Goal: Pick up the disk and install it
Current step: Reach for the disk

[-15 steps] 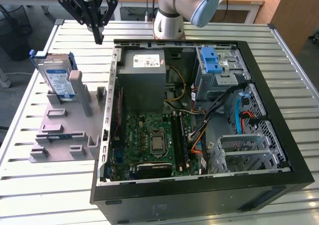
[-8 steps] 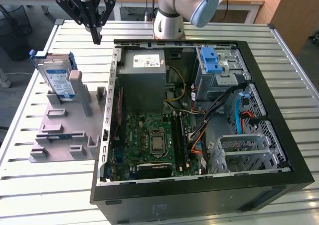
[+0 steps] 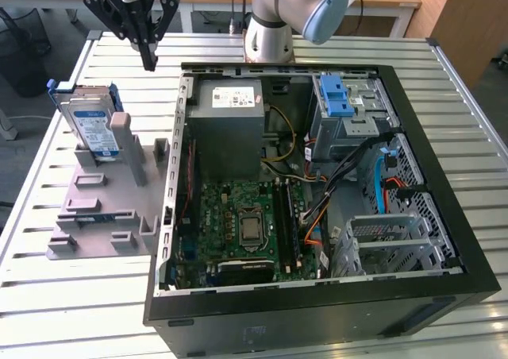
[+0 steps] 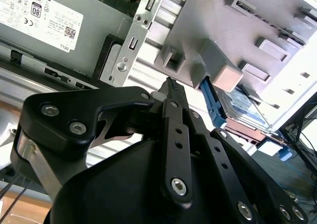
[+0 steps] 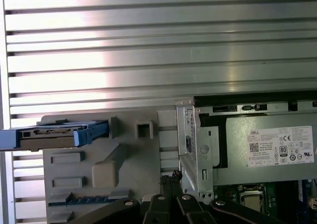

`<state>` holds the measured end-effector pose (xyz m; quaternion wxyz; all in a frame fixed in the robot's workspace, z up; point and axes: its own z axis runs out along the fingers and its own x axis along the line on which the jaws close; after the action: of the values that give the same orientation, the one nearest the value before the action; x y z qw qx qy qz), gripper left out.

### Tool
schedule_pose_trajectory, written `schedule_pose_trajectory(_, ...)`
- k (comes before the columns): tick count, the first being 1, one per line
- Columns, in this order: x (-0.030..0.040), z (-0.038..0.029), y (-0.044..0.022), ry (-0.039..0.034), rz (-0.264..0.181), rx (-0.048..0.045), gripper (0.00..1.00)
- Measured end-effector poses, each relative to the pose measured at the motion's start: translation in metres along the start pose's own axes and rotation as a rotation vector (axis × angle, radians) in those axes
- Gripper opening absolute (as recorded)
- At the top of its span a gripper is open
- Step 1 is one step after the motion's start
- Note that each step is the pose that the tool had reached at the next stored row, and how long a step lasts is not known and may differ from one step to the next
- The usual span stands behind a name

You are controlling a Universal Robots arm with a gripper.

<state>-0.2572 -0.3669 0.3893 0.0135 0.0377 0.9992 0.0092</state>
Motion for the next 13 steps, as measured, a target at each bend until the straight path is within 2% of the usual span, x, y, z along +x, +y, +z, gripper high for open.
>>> schedule_pose_trajectory(13,0.0183,0.0003,0.0010,0.0000,0.000,0.0000,0.11)
